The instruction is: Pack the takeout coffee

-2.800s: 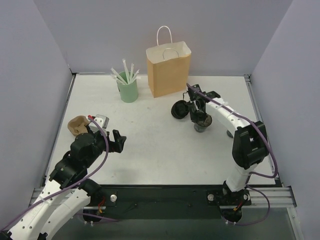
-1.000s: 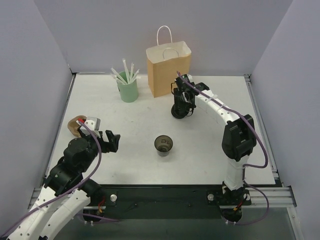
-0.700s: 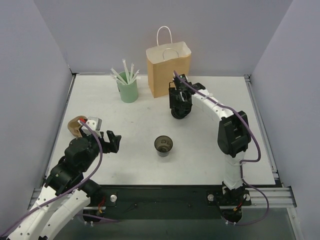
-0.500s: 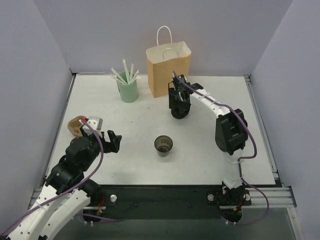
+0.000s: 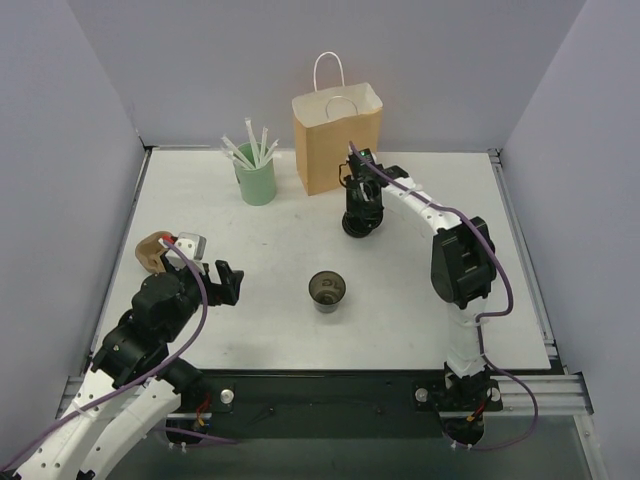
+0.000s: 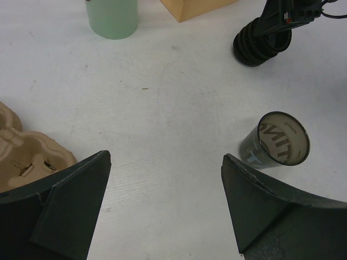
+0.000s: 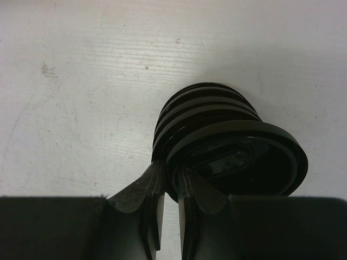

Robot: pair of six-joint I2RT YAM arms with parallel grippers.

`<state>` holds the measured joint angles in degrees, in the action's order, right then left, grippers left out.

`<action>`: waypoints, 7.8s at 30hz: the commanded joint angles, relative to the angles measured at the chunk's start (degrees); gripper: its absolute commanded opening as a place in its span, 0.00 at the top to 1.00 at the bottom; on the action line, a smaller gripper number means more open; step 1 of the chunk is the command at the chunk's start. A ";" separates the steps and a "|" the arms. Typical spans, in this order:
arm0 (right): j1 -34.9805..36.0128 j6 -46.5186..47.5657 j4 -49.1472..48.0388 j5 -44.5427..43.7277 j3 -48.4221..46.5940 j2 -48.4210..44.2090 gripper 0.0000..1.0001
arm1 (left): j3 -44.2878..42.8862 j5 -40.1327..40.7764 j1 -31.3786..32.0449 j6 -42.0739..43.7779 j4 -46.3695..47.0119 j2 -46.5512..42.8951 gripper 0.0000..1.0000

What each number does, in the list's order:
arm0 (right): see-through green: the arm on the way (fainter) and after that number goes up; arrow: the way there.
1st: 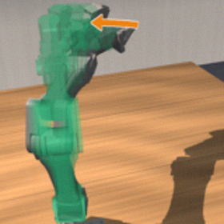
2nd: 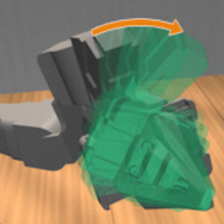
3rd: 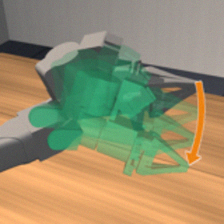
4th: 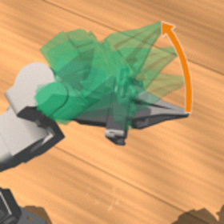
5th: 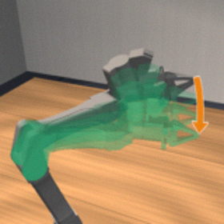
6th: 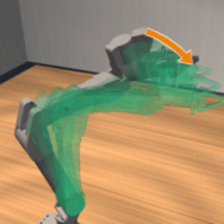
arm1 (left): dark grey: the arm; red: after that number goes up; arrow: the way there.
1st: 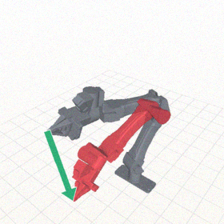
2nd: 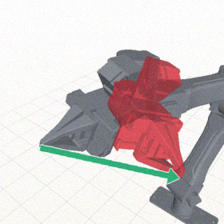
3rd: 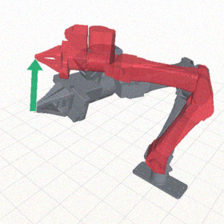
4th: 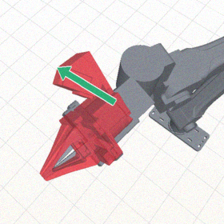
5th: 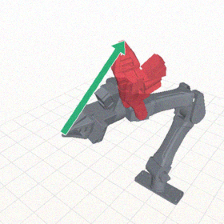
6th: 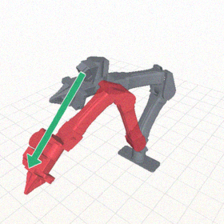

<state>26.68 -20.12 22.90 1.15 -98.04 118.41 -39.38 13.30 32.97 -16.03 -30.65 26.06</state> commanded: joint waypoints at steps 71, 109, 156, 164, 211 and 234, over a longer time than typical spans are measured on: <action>21.14 -49.58 -69.21 48.51 48.47 -54.07 0.87 | -0.79 -51.35 0.34 -27.73 39.52 -0.23 0.35; 17.89 -49.62 -69.78 44.21 54.70 -53.97 0.52 | -2.09 -41.44 0.87 -26.78 25.61 6.80 1.00; 20.61 -13.89 15.60 -0.97 50.93 -88.88 0.02 | -52.38 4.19 30.05 -20.27 -21.46 74.21 1.00; 20.61 -13.72 15.95 -2.55 50.84 -89.41 0.02 | -53.17 5.42 30.40 -21.06 -22.96 76.76 1.00; 20.61 -12.58 16.74 -2.99 48.73 -87.74 0.02 | -54.84 5.77 31.01 -20.36 -26.48 79.93 0.82; 20.52 -12.93 16.92 -3.26 49.61 -88.70 0.02 | -55.01 6.56 30.84 -18.25 -24.10 78.61 0.79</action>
<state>46.96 -33.30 38.85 -0.73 -47.16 29.87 -92.90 17.63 63.70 -34.81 -54.26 105.89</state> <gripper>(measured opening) 0.983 0.225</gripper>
